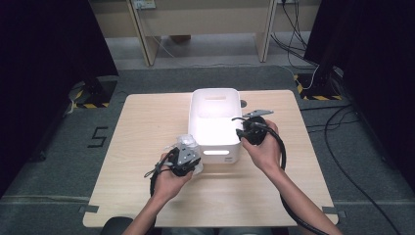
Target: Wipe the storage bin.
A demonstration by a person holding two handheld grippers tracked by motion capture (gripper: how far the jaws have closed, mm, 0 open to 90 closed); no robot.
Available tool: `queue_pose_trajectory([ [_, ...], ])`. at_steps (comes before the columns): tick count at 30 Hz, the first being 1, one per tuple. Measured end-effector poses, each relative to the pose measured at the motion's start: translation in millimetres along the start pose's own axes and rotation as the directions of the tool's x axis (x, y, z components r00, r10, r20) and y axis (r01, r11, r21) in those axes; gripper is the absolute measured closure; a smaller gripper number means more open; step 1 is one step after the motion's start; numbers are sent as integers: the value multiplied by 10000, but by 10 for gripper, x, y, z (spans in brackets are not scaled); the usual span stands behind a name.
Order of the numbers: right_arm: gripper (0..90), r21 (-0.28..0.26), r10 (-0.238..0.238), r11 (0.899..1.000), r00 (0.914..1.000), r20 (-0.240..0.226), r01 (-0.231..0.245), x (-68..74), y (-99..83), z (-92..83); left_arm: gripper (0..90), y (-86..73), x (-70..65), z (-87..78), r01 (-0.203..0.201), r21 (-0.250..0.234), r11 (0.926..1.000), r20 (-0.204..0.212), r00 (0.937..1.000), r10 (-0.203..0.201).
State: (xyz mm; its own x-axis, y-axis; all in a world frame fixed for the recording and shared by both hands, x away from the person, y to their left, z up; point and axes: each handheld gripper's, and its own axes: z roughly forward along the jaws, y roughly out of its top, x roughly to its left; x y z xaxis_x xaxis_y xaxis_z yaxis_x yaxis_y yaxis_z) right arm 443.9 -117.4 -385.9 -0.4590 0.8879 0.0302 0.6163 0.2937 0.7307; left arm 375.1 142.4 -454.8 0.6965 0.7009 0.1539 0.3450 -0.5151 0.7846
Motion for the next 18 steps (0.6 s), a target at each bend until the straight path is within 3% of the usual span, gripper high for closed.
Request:
queue_pose_trajectory([
  [18,699,-5,-81,10000,10000,13,81,0,0,-1,817,-117,-21,156,-20,557,9984,15,10000,19],
])
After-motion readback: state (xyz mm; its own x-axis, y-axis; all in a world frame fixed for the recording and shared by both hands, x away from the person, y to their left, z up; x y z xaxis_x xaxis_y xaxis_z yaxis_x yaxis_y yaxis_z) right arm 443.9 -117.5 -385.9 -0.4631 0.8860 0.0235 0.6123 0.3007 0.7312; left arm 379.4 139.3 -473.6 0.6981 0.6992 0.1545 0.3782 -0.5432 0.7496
